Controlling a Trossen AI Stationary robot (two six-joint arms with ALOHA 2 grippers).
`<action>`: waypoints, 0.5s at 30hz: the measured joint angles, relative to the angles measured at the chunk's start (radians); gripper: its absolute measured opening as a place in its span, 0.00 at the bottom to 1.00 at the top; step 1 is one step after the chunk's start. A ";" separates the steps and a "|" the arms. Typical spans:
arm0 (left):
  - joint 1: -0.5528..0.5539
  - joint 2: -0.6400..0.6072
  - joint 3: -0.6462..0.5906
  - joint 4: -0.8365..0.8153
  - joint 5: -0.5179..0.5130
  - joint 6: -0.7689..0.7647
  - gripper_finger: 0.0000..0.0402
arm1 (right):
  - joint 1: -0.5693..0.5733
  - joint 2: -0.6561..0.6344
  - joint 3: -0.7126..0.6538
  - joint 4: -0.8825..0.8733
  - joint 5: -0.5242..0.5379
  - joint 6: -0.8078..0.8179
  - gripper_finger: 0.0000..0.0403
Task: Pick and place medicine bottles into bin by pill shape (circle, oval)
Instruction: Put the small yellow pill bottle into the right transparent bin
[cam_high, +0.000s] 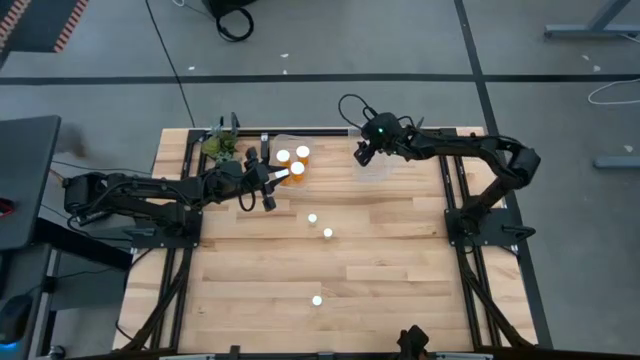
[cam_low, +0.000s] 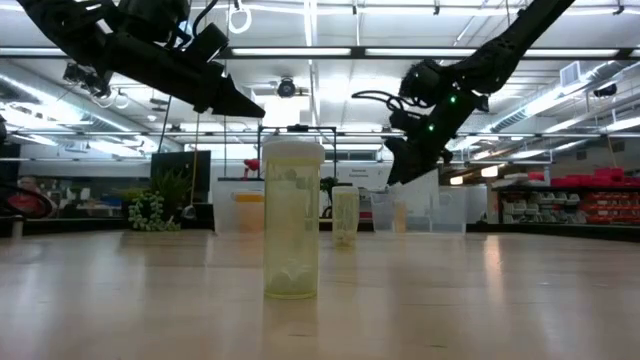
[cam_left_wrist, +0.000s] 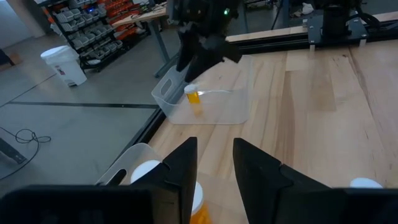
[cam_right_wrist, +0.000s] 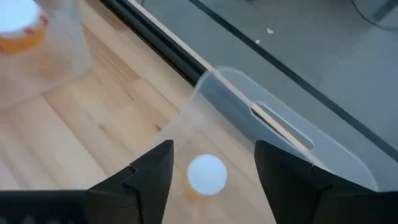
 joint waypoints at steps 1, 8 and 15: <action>0.000 0.000 0.000 0.000 0.000 0.000 0.28 | 0.006 -0.009 0.000 -0.002 0.000 -0.006 0.58; 0.000 0.000 0.000 0.001 0.000 -0.006 0.28 | 0.099 -0.024 0.000 0.004 -0.007 -0.027 0.58; 0.000 0.000 0.000 0.012 0.000 -0.007 0.28 | 0.201 -0.019 0.022 0.012 -0.028 -0.022 0.58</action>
